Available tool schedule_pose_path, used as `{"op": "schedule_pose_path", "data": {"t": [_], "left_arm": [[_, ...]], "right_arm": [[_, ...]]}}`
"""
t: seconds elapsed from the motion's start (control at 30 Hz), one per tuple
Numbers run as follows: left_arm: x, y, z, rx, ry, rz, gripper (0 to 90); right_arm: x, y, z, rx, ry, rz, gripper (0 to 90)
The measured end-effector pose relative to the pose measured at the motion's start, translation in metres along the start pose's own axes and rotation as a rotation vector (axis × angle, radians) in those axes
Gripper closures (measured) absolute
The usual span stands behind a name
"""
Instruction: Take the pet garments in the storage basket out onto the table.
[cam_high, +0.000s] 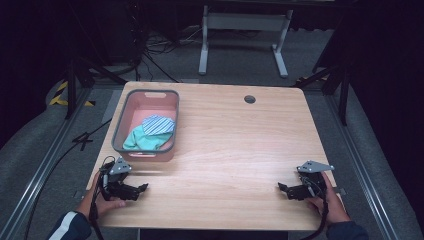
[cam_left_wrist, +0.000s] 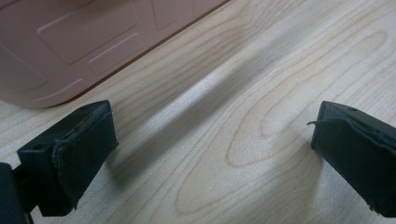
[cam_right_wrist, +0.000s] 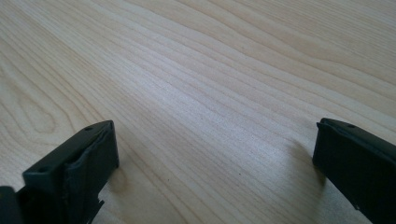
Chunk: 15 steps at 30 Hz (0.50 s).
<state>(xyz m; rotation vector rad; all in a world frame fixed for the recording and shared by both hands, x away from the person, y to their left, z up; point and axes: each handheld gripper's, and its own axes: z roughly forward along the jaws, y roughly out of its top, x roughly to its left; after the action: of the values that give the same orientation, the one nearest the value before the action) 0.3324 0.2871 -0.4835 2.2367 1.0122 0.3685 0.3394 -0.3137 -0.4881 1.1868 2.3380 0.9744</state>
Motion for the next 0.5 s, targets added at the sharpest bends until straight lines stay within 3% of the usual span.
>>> {"op": "schedule_pose_path", "data": {"t": [0.33, 0.5], "left_arm": [[0.0022, -0.0024, -0.0033, 0.006, -0.008, 0.019, 0.4], [0.0012, -0.0014, -0.0059, 0.032, -0.005, 0.005, 2.1]], "right_arm": [[0.0003, -0.0002, -0.0002, 0.000, -0.004, 0.003, 0.5], [0.0004, -0.0003, -0.0002, -0.001, -0.004, 0.005, 0.5]]}}
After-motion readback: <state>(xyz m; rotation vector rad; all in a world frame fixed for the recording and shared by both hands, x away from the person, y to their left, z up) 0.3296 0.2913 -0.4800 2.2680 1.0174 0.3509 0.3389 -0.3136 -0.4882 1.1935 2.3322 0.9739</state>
